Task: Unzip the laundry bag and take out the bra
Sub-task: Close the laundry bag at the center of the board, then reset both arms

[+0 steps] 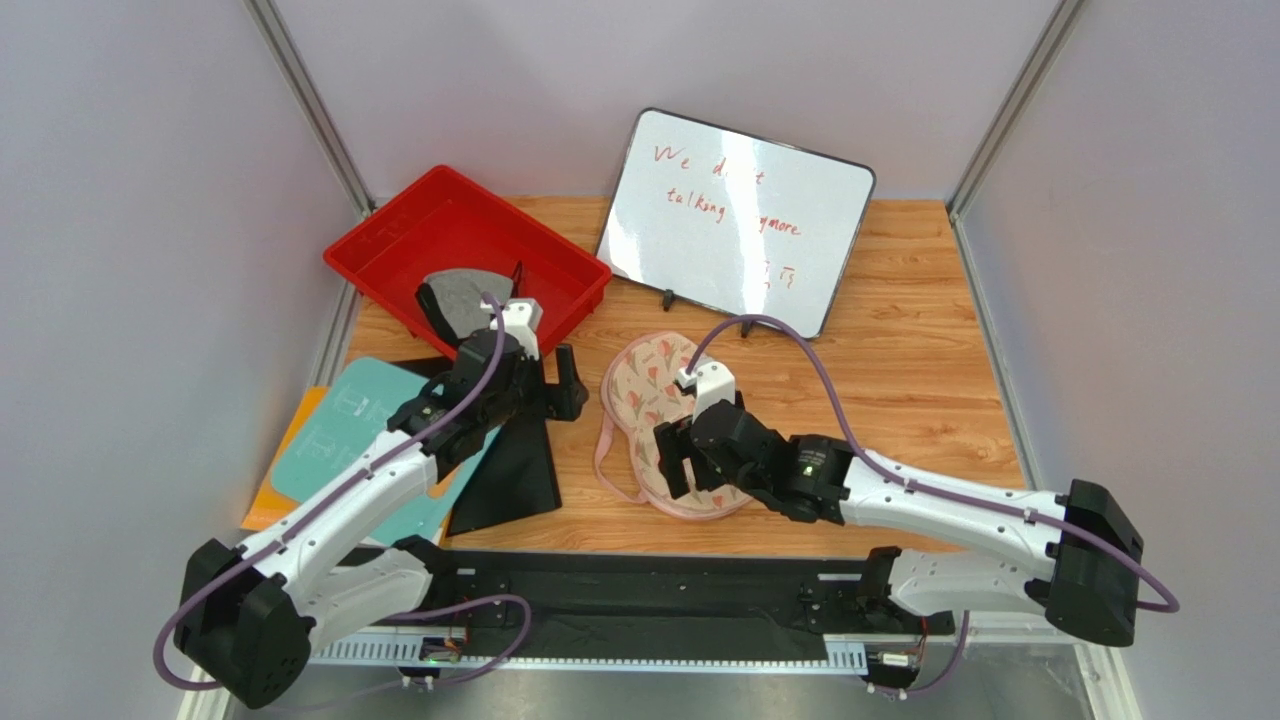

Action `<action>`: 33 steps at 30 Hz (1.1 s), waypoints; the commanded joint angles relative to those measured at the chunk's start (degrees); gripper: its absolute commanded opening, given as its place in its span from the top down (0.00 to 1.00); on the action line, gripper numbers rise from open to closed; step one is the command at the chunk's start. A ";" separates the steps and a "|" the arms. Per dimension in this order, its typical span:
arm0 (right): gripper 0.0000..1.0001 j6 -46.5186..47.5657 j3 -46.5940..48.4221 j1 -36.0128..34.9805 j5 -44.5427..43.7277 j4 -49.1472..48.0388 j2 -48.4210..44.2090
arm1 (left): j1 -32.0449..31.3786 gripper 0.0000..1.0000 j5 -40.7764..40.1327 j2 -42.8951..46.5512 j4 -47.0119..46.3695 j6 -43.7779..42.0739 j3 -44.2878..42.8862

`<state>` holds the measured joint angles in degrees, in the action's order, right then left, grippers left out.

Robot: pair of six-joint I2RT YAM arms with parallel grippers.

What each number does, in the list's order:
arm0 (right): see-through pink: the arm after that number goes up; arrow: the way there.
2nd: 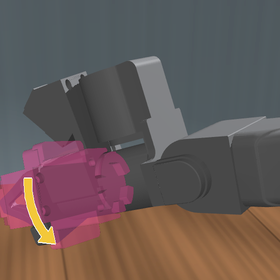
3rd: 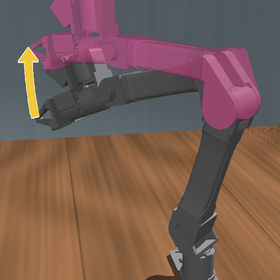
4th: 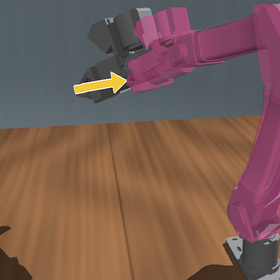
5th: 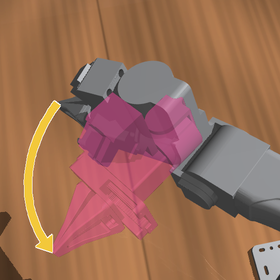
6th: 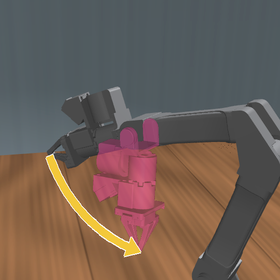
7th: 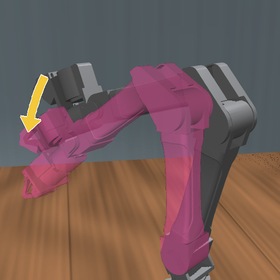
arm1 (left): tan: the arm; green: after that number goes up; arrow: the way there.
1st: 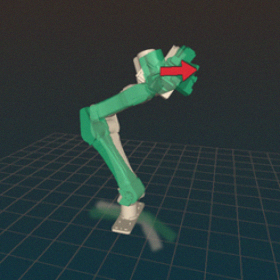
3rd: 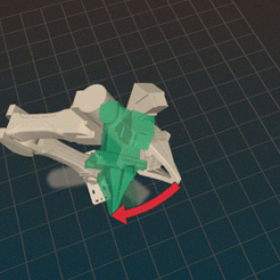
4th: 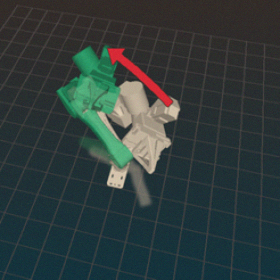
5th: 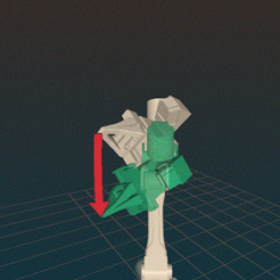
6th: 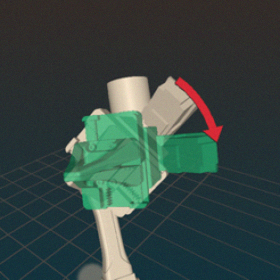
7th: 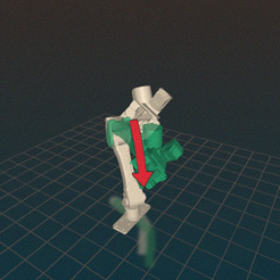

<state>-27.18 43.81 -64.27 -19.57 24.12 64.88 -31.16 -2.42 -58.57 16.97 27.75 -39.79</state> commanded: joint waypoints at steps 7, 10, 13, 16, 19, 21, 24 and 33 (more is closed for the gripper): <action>0.00 0.46 3.39 0.63 -4.33 1.28 -0.63 | 4.08 0.00 0.83 3.81 3.42 -2.43 -0.20; 0.00 -0.51 1.72 4.58 -3.37 1.28 -0.81 | 6.19 0.00 1.18 4.86 3.86 -2.87 -0.20; 0.00 -0.77 -0.56 10.11 -1.71 0.58 -1.95 | 9.18 0.00 2.06 6.53 3.86 -2.96 0.06; 0.00 -0.68 -2.15 18.02 1.11 -0.03 -4.31 | 11.64 0.00 3.38 8.46 4.91 -3.23 -0.11; 0.00 0.10 -3.91 27.42 3.48 -0.30 -6.95 | 12.96 0.00 3.03 11.01 6.67 -3.14 -0.46; 0.00 0.37 -4.70 34.78 5.33 -0.04 -9.85 | 13.40 0.00 2.59 12.94 8.60 -2.96 -0.81; 0.00 0.29 -5.05 42.63 7.79 1.28 -13.55 | 13.40 0.00 2.50 15.49 11.50 -2.70 -1.78; 0.00 1.43 -2.94 47.13 -0.03 9.01 -22.60 | 13.40 0.00 -2.42 20.24 18.01 -3.05 -4.33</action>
<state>-26.92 38.63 -17.69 -16.43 29.78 45.08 -18.11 -2.74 -40.10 31.62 25.58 -41.12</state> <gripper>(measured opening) 0.998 0.995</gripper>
